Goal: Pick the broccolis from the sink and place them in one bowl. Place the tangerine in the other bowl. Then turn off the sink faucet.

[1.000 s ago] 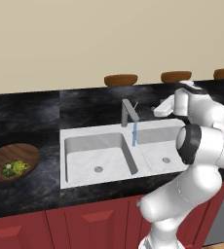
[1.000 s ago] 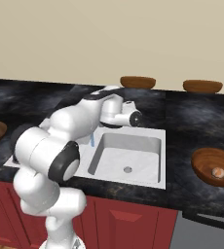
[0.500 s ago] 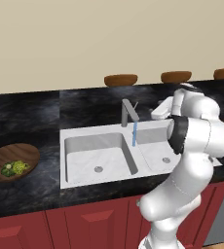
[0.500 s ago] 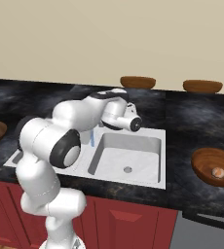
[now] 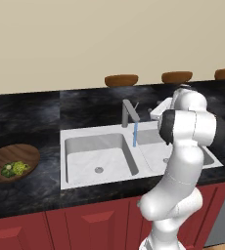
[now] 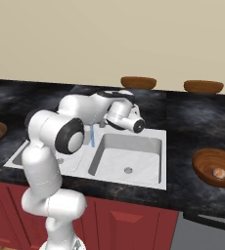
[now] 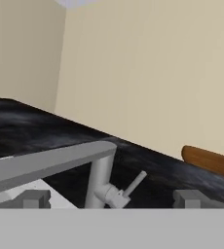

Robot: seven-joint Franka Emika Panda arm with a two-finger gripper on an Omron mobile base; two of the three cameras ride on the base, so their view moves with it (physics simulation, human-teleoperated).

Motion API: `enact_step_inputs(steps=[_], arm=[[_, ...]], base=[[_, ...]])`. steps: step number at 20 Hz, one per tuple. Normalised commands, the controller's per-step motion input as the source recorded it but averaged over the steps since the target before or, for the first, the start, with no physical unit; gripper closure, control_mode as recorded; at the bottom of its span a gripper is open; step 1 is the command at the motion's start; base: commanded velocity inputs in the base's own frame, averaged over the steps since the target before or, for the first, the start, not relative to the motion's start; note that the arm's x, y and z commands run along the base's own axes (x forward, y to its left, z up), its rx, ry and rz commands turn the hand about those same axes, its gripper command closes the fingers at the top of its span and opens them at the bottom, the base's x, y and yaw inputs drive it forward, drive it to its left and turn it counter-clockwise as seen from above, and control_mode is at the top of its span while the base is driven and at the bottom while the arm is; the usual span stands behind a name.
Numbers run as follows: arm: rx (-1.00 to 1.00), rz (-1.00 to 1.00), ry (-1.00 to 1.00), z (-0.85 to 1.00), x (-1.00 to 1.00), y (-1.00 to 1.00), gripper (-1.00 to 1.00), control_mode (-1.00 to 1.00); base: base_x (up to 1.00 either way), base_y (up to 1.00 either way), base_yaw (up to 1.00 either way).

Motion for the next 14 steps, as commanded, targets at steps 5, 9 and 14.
enact_step_inputs(steps=[5, 9, 14], arm=[[0.05, 0.06, 0.00, -0.08, 0.49, -0.07, -1.00, -1.00], [0.05, 0.09, 0.00, -0.21, 0.50, 0.00, -1.00, -1.00], [0.05, 0.09, 0.00, -0.30, 0.41, -0.01, -1.00, -1.00]], base=[[0.00, 0.00, 0.00], [0.00, 0.00, 0.00], [0.00, 0.00, 0.00]])
